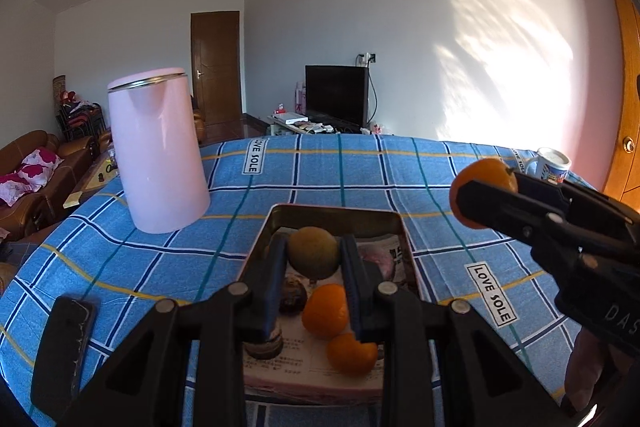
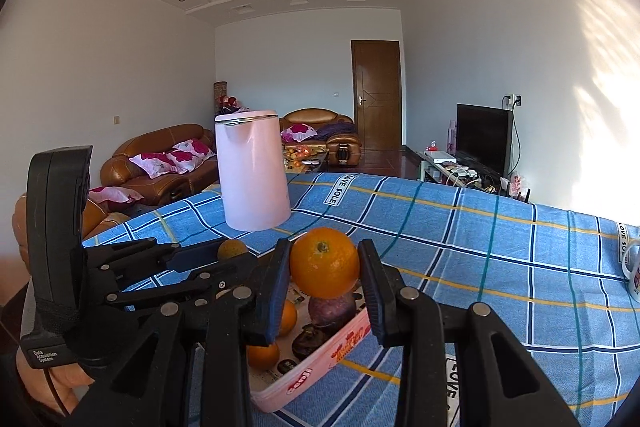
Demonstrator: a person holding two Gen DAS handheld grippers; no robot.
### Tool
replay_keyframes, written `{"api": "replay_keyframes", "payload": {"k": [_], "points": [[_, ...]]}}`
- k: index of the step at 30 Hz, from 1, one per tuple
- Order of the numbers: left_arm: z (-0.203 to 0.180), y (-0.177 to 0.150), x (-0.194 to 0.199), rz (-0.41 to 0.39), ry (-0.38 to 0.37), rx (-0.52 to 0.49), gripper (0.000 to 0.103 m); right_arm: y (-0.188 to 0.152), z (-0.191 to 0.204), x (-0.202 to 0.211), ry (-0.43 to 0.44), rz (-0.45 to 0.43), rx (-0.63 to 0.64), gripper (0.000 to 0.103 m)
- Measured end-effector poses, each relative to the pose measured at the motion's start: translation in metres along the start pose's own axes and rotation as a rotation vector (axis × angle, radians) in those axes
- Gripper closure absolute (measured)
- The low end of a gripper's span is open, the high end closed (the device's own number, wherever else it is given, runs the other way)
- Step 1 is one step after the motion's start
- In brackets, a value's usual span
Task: Organize fruits
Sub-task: 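Carry the orange and the yellow-green fruit over the metal tin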
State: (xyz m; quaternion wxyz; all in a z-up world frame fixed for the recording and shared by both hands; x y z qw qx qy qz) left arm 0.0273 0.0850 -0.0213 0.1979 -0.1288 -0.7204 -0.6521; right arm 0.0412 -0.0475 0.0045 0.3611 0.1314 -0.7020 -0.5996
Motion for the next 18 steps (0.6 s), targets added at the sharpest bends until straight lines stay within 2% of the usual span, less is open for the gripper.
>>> {"api": "replay_keyframes", "payload": {"k": [7, 18], "points": [[0.025, -0.005, -0.001, 0.031, 0.02, 0.031, 0.075, -0.003, 0.023, -0.02, 0.039, 0.031, 0.022, 0.067], [0.027, -0.014, -0.012, 0.106, -0.009, 0.024, 0.075, -0.022, 0.032, -0.045, 0.043, 0.131, 0.021, 0.067]]}}
Point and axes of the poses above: each gripper's, at about its wrist camera, not at the fingertips, and x roughly against the way its jaws point, z to its left, y to its top, the point moved 2 cm from there along -x, roughly the way its jaws point, and after that the axes turned 3 degrees about x, right-handed, at the moved point
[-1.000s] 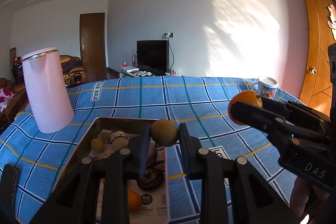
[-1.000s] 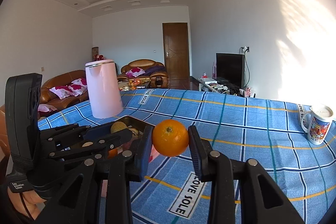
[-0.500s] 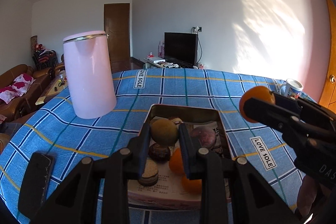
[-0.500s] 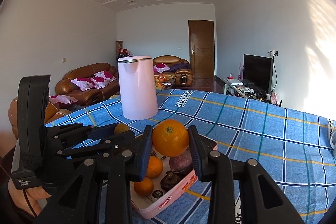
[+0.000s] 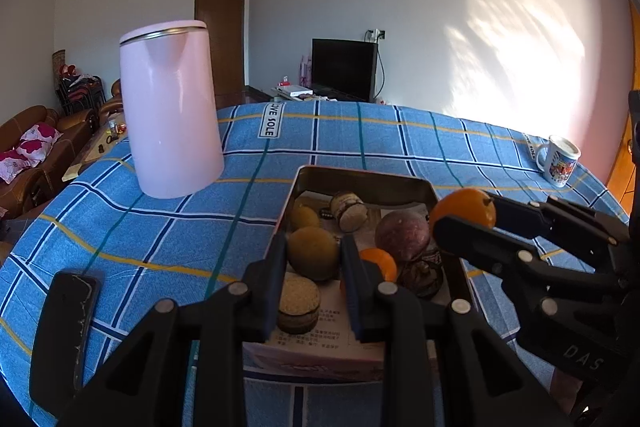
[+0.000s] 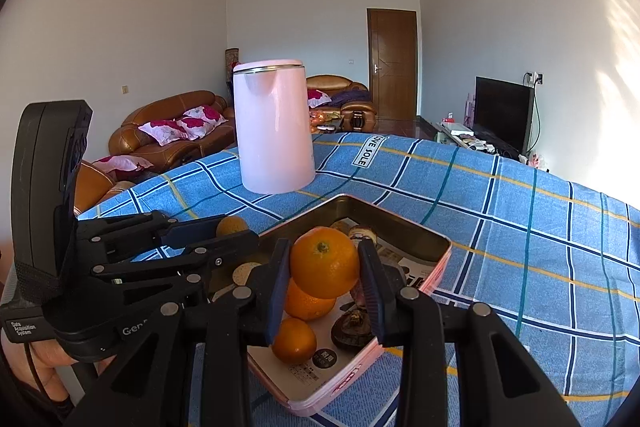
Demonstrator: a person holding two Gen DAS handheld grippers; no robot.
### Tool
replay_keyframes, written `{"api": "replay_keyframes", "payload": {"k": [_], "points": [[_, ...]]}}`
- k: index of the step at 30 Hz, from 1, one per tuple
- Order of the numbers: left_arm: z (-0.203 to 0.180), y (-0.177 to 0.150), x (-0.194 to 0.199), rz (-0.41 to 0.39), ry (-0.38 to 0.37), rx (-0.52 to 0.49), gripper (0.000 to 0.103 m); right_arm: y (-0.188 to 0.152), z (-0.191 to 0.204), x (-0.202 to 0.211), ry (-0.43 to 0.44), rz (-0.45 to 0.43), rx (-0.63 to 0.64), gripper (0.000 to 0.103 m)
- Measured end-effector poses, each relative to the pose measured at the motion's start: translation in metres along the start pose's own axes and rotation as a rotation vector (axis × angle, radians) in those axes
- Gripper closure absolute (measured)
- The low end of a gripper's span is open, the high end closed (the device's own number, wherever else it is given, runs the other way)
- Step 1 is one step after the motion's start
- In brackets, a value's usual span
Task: Organize fruits
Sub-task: 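Carry the orange and the yellow-green fruit over the metal tin, then lower both fruits into the tin and open both tools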
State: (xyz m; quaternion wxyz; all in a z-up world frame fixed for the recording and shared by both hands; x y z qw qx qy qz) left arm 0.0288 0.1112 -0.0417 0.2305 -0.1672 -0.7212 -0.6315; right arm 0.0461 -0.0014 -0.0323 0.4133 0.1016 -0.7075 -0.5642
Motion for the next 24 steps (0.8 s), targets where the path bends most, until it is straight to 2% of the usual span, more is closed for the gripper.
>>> {"api": "replay_keyframes", "payload": {"k": [10, 21, 24], "points": [[-0.004, -0.01, -0.011, 0.051, 0.0, -0.022, 0.075, -0.013, -0.003, -0.014, 0.004, 0.088, -0.014, 0.067], [-0.003, -0.018, -0.023, 0.098, 0.004, -0.028, 0.075, -0.024, -0.001, -0.025, -0.007, 0.139, -0.01, 0.067], [-0.001, -0.02, -0.025, 0.101, 0.023, -0.018, 0.071, -0.025, -0.004, -0.027, -0.003, 0.15, -0.026, 0.067]]}}
Point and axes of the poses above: each gripper's, at about its wrist camera, not at the fingertips, and x roughly against the way its jaws point, z to its left, y to its top, the point moved 2 cm from there along -x, roughly the way its jaws point, and after that the axes turned 3 degrees about x, right-handed, at the moved point
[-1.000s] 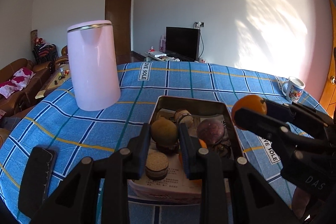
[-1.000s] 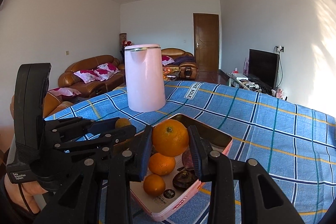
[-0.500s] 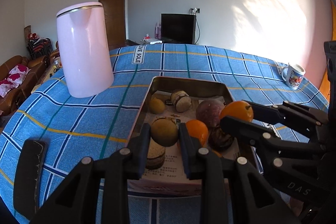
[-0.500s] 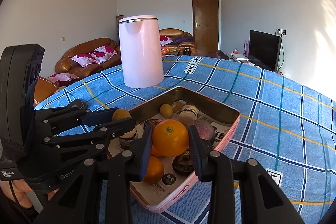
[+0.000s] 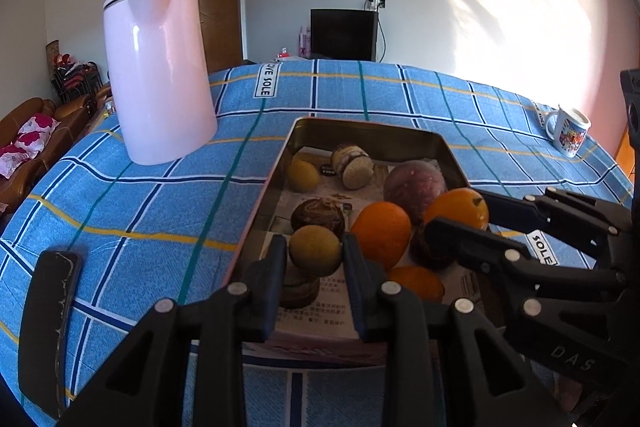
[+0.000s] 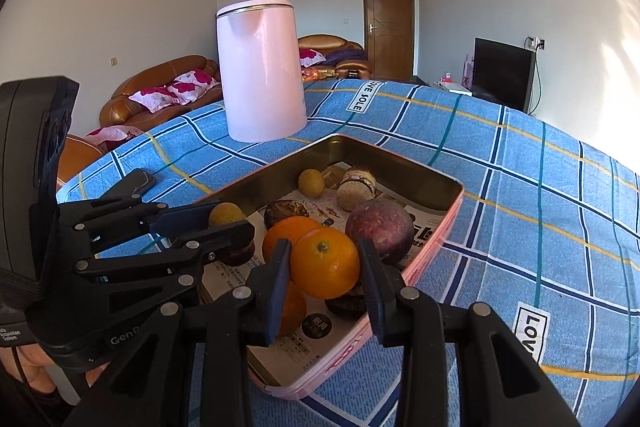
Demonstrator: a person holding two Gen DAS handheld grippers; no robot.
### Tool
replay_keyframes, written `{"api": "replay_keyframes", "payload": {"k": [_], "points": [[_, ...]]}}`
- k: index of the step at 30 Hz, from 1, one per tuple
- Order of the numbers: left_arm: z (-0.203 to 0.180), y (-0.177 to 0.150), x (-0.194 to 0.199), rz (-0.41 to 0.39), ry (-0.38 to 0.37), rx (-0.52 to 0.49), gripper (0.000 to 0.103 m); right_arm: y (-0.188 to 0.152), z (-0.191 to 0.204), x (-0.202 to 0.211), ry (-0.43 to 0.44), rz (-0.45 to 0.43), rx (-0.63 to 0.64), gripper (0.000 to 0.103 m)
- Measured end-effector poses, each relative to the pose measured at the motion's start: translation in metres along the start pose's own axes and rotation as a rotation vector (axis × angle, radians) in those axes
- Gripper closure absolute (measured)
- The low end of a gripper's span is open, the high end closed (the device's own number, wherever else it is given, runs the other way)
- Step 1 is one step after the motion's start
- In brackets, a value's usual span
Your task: Organize fruits
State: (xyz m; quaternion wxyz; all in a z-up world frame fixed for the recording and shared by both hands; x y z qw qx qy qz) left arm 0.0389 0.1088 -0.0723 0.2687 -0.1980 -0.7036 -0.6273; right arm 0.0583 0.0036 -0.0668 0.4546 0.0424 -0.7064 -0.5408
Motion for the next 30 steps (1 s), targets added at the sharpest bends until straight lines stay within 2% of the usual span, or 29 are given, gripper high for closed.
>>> {"api": "replay_keyframes", "payload": {"k": [2, 3, 5, 10, 14, 16, 21, 27, 30], "points": [[-0.001, 0.0, 0.0, 0.002, 0.0, -0.006, 0.065, 0.0, 0.0, -0.001, 0.01, 0.007, -0.004, 0.066], [-0.001, 0.0, 0.001, 0.001, 0.006, -0.002, 0.057, -0.001, 0.0, -0.002, 0.017, 0.012, -0.004, 0.066], [0.001, 0.001, 0.002, -0.008, 0.023, 0.007, 0.055, -0.001, 0.002, -0.001, 0.017, 0.011, 0.001, 0.065], [0.004, 0.0, 0.007, -0.011, -0.007, 0.029, 0.044, -0.003, -0.003, 0.006, 0.007, -0.004, -0.021, 0.049], [-0.001, 0.002, 0.012, -0.026, 0.0, 0.021, 0.036, -0.002, -0.005, 0.017, -0.013, -0.03, -0.023, 0.047], [-0.002, 0.003, 0.016, -0.039, 0.009, 0.021, 0.027, -0.001, -0.006, 0.024, -0.024, -0.044, -0.021, 0.046], [-0.001, 0.006, 0.028, -0.077, 0.027, 0.021, 0.012, 0.001, -0.008, 0.041, -0.041, -0.089, -0.021, 0.041], [-0.002, 0.009, 0.037, -0.099, 0.029, 0.024, 0.01, 0.003, -0.008, 0.057, -0.064, -0.122, -0.012, 0.04], [-0.003, 0.01, 0.04, -0.114, 0.029, 0.025, 0.006, 0.003, -0.01, 0.061, -0.086, -0.133, -0.009, 0.039]]}}
Point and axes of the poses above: each gripper's, at about its wrist camera, not at the fingertips, and x roughly against the way its jaws point, z to its left, y to its top, the point moved 2 cm from there along -x, roughly the way its jaws point, and after that the axes turned 3 degrees about x, right-handed, at the moved point
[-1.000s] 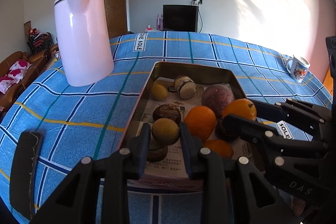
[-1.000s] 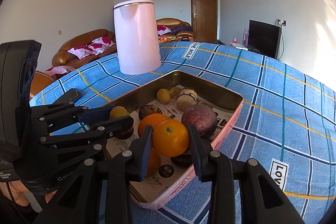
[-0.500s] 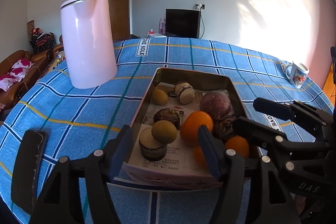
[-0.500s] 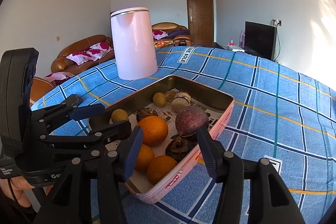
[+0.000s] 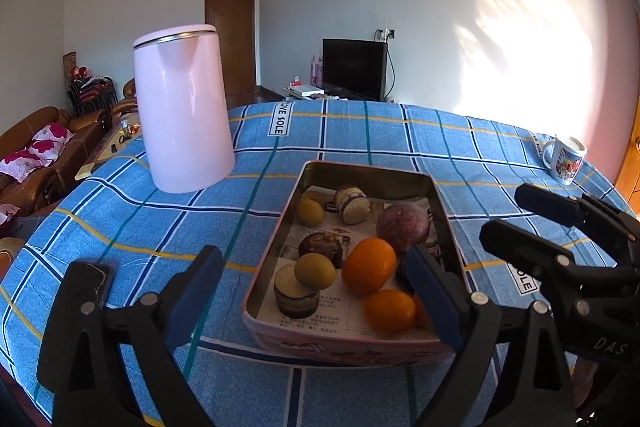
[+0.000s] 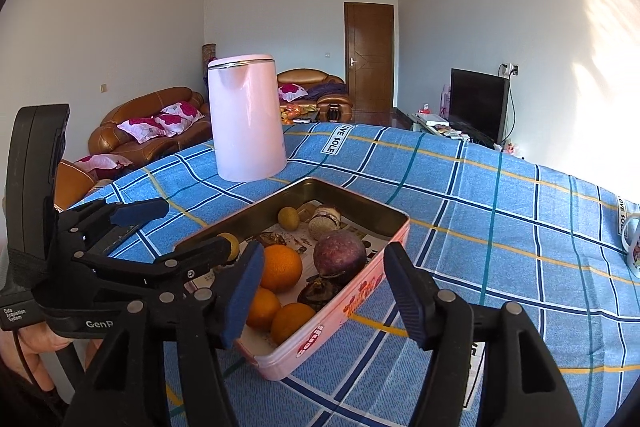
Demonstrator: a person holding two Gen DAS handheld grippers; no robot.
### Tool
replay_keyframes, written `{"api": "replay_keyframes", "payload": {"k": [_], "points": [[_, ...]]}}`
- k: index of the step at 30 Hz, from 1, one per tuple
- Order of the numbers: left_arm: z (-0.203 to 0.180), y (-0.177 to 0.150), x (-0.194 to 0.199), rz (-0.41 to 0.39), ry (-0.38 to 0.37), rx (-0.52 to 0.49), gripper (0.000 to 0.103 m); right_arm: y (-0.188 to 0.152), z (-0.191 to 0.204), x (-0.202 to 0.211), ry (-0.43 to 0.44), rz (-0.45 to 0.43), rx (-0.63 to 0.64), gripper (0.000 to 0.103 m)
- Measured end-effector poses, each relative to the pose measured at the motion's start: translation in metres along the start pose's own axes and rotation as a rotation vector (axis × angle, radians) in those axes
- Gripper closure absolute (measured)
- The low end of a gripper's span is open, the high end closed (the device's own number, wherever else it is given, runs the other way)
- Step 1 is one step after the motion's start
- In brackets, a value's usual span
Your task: Organize fruits
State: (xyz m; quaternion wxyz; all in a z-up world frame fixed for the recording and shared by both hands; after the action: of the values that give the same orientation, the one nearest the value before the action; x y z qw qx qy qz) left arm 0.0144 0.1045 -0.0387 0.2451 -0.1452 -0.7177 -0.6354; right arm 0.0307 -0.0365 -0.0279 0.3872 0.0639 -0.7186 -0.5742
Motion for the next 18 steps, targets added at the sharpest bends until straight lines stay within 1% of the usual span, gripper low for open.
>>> {"api": "replay_keyframes", "payload": {"k": [3, 18], "points": [[-0.001, 0.001, 0.002, -0.01, 0.002, -0.001, 0.005, 0.0, -0.004, 0.003, -0.01, -0.008, -0.006, 0.036], [-0.004, 0.001, 0.004, -0.012, 0.0, 0.002, 0.005, -0.002, -0.015, 0.016, -0.033, -0.034, -0.036, 0.034]]}}
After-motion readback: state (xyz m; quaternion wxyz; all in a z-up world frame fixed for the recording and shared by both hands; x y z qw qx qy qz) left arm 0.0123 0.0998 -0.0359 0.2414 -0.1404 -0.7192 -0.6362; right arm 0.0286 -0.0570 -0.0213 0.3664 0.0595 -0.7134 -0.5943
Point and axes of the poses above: each gripper's, at about its wrist camera, not at the fingertips, and x roughly against the way its jaws point, z to its left, y to its top, the point moved 2 cm from there along -x, roughly the way its jaws point, and after that the axes turned 3 degrees about x, right-handed, at the moved point
